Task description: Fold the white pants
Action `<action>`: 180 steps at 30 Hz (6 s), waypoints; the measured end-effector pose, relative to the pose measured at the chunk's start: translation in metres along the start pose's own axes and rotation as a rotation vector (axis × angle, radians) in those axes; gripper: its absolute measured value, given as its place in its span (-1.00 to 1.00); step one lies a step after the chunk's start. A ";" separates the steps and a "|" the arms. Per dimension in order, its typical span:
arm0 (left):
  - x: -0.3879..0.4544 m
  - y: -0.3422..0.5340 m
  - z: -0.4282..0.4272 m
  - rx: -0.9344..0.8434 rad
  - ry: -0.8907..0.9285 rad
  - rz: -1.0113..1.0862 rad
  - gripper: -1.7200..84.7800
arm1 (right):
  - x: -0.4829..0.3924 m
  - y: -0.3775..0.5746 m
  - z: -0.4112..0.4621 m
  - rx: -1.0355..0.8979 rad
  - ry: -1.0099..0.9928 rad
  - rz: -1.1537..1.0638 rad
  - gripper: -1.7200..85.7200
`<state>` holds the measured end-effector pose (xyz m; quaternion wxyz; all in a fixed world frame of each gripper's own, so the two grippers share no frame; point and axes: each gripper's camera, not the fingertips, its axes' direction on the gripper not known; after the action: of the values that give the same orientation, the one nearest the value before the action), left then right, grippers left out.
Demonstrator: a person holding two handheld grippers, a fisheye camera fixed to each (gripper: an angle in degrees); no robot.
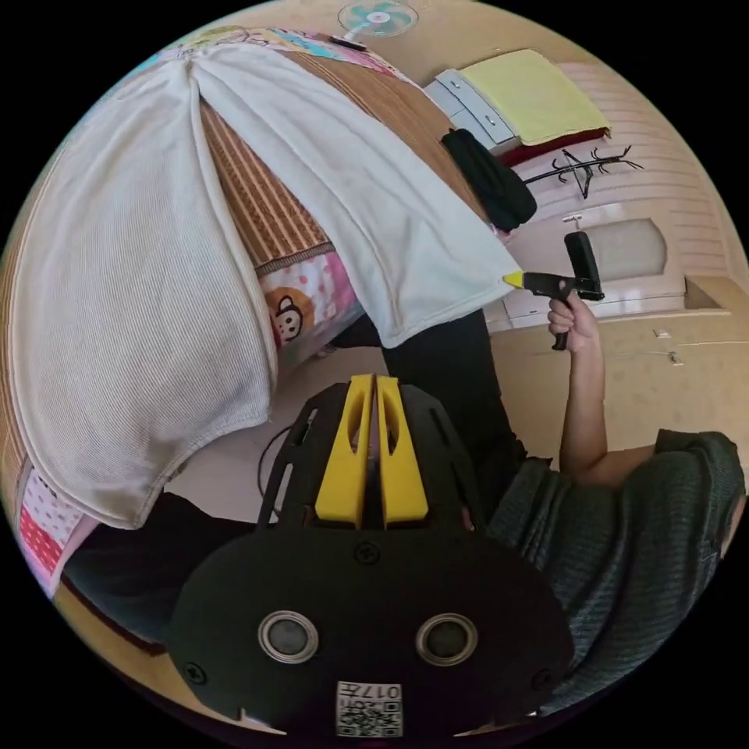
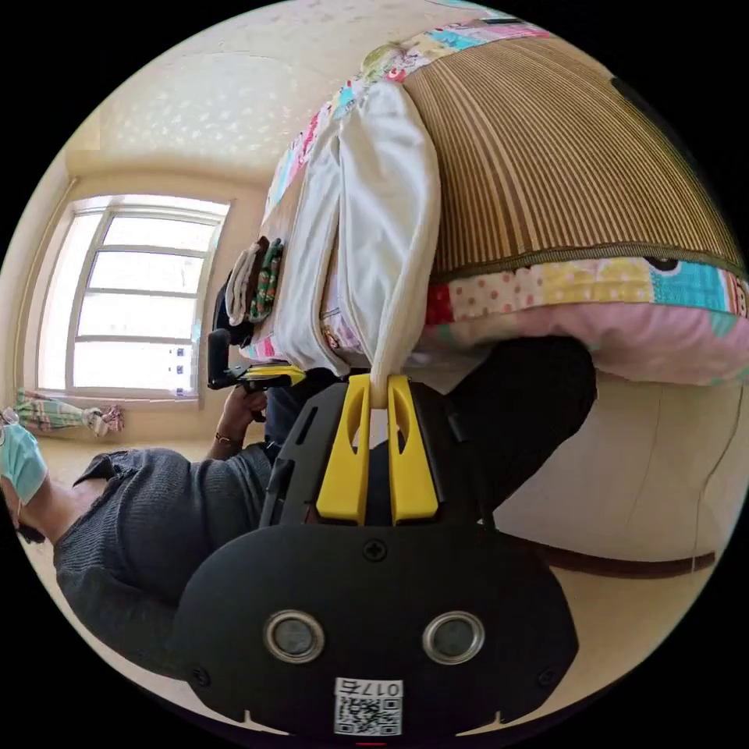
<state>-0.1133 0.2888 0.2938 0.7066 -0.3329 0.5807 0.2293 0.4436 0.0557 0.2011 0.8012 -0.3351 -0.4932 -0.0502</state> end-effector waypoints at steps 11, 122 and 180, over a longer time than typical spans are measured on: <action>-0.016 -0.098 -0.025 -0.022 0.056 -0.024 -0.58 | -0.221 -0.060 0.183 -0.393 0.440 -0.570 -0.92; -0.096 0.139 -0.436 0.068 0.212 -0.346 -0.86 | 0.076 -0.170 0.222 -0.274 -0.183 -0.242 -0.88; -0.015 0.097 -0.287 0.259 -0.200 -0.092 -0.85 | 0.084 -0.259 0.137 0.026 -0.028 -0.049 -0.87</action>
<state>-0.3771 0.1435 0.2590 0.8075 -0.2411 0.5165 0.1519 0.2766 -0.0424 0.4359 0.7970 -0.3130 -0.5132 -0.0583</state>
